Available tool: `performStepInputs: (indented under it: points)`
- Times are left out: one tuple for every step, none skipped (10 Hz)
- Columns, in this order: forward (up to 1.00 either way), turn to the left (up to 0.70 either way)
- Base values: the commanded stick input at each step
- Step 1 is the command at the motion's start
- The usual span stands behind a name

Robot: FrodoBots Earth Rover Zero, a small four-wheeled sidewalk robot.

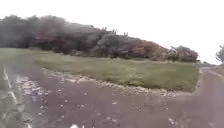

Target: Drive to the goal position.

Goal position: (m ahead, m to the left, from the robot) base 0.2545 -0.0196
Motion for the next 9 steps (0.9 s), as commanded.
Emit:
performStepInputs:
  points:
    - [1.0, 0.4]
    - [1.0, 0.4]
    - [1.0, 0.4]
    - [1.0, 0.4]
    - [1.0, 0.34]
    - [1.0, 0.15]
    - [1.0, 0.03]
    - [1.0, 0.03]
    - [1.0, 0.03]
